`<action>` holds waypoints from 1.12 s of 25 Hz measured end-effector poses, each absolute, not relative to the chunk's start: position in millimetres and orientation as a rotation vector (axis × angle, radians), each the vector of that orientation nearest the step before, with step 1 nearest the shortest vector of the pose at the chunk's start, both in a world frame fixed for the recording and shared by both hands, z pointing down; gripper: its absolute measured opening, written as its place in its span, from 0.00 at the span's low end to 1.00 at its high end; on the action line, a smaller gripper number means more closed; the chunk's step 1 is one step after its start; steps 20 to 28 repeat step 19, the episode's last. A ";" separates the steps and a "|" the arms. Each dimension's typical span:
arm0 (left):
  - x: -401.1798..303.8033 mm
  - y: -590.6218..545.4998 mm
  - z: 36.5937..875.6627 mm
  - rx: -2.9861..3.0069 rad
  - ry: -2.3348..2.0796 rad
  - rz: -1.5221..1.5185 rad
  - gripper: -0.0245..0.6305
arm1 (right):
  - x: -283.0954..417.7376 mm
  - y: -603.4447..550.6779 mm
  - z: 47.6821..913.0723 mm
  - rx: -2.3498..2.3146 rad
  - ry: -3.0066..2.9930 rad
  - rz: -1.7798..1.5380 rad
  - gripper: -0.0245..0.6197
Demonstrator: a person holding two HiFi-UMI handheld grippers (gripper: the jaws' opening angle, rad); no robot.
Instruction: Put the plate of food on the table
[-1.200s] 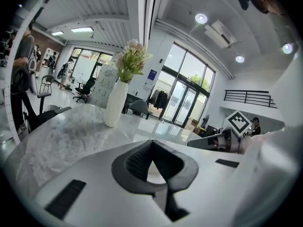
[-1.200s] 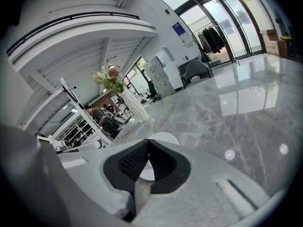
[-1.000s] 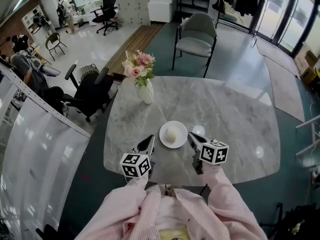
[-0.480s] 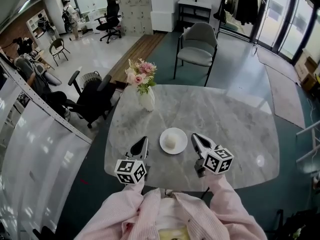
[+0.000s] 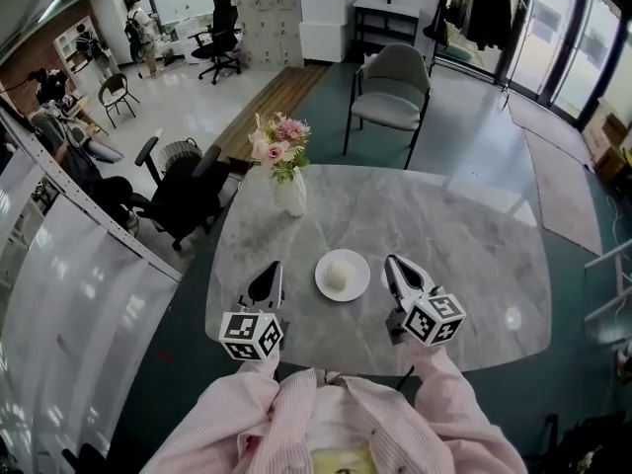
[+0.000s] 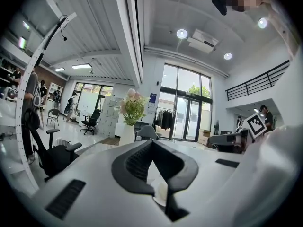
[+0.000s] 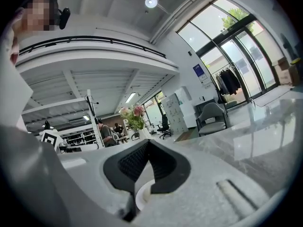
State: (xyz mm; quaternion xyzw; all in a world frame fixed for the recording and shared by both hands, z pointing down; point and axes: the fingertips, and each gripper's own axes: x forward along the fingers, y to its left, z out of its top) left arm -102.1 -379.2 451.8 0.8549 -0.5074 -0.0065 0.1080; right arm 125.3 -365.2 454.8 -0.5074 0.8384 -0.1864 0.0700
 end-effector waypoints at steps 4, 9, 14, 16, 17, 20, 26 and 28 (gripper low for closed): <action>-102.5 -379.5 450.4 2.523 -1.494 -0.018 0.03 | 126.7 -365.6 451.6 -1.540 2.515 -0.535 0.05; -102.9 -378.9 447.9 2.524 -1.495 -0.014 0.03 | 129.0 -364.1 451.3 -1.557 2.503 -0.540 0.05; -104.1 -378.3 449.1 2.524 -1.494 -0.005 0.03 | 131.9 -364.0 452.5 -1.576 2.484 -0.547 0.05; -104.9 -378.1 449.8 2.525 -1.491 -0.003 0.03 | 131.6 -363.9 452.8 -1.580 2.479 -0.548 0.05; -105.6 -377.9 450.3 2.525 -1.490 -0.002 0.03 | 131.1 -363.7 453.0 -1.582 2.477 -0.548 0.05; -107.2 -377.6 451.1 2.525 -1.488 -0.001 0.03 | 129.8 -363.3 453.5 -1.586 2.473 -0.549 0.05; -107.2 -377.6 451.1 2.525 -1.488 -0.001 0.03 | 129.8 -363.3 453.5 -1.586 2.473 -0.549 0.05; -107.2 -377.6 451.1 2.525 -1.488 -0.001 0.03 | 129.8 -363.3 453.5 -1.586 2.473 -0.549 0.05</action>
